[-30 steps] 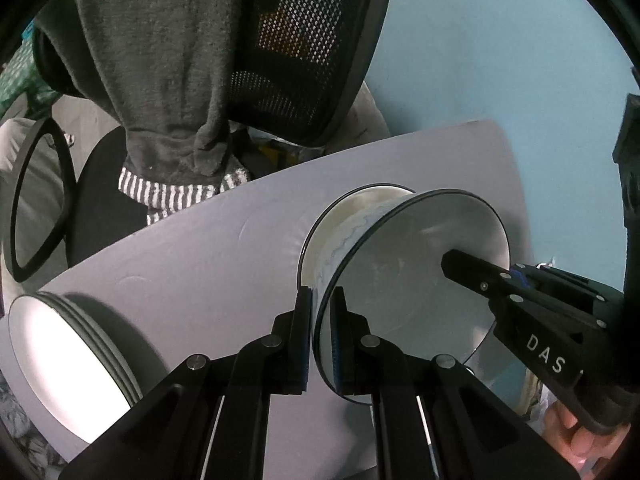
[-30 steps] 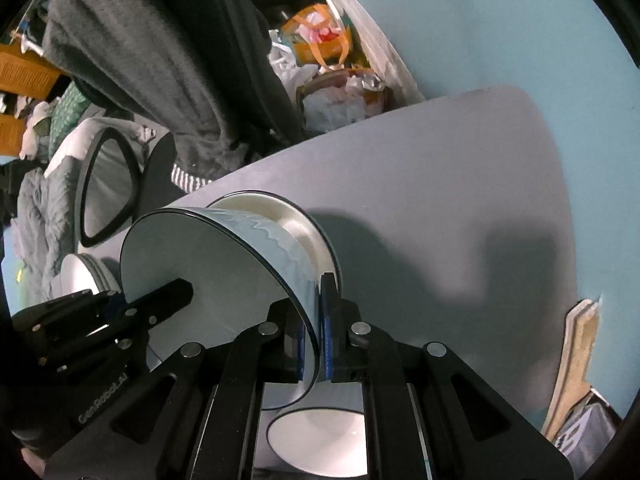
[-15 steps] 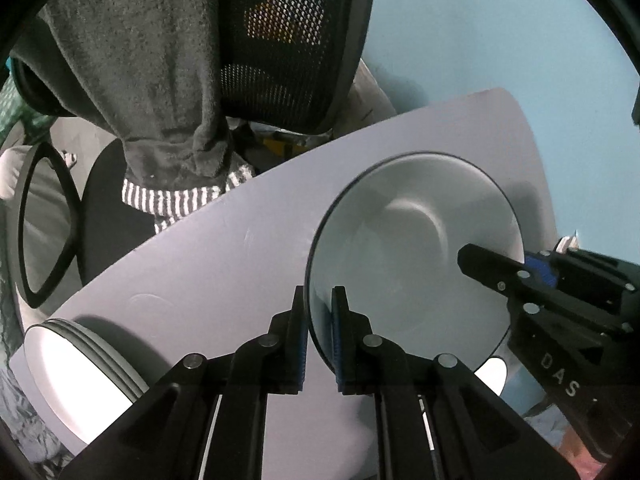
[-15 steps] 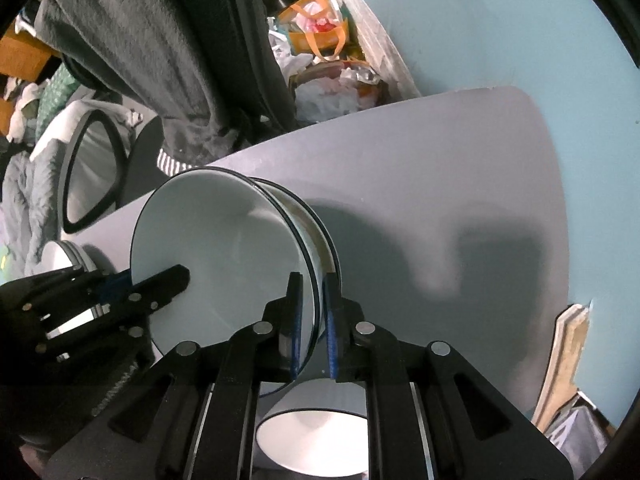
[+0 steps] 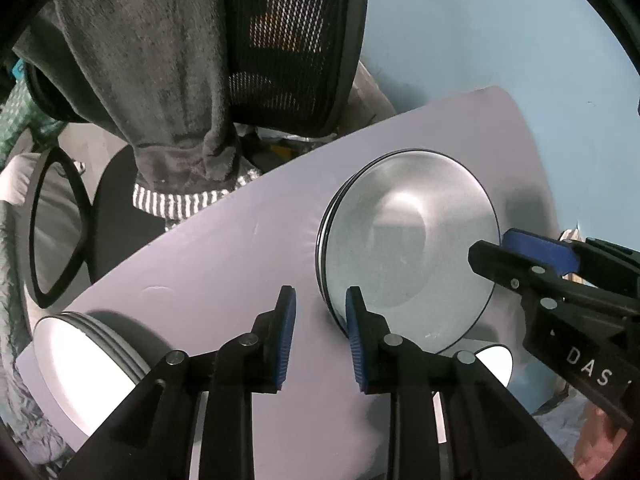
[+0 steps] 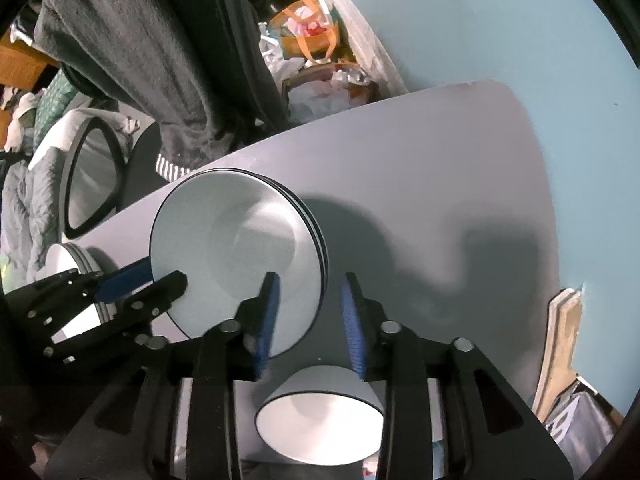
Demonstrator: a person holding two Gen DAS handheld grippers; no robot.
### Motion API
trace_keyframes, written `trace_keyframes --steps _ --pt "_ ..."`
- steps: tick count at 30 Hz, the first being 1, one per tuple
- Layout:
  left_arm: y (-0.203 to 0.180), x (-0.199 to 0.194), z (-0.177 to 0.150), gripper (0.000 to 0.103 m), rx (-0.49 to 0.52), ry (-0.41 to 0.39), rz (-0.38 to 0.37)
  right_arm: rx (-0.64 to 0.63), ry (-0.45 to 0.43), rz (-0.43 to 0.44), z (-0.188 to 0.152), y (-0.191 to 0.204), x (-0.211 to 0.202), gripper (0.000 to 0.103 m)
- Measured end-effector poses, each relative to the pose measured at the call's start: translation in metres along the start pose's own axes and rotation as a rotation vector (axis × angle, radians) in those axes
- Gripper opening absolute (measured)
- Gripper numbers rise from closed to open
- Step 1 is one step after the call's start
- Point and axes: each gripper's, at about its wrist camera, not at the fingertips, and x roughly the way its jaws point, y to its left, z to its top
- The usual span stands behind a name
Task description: Organize plates and bowls
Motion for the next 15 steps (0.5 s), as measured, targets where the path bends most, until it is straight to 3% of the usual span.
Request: trace_keyframes --steps 5,7,15 --pt "-0.004 -0.021 -0.009 0.030 0.014 -0.057 0.044 -0.013 -0.057 -0.047 -0.008 0.001 -0.018 0.049" --pt "-0.005 -0.031 -0.014 0.039 0.022 -0.082 0.062 -0.018 -0.076 -0.050 -0.012 0.002 -0.026 0.050" --pt "-0.006 -0.075 -0.040 0.054 0.047 -0.171 0.069 -0.011 -0.141 -0.037 -0.033 0.004 -0.058 0.060"
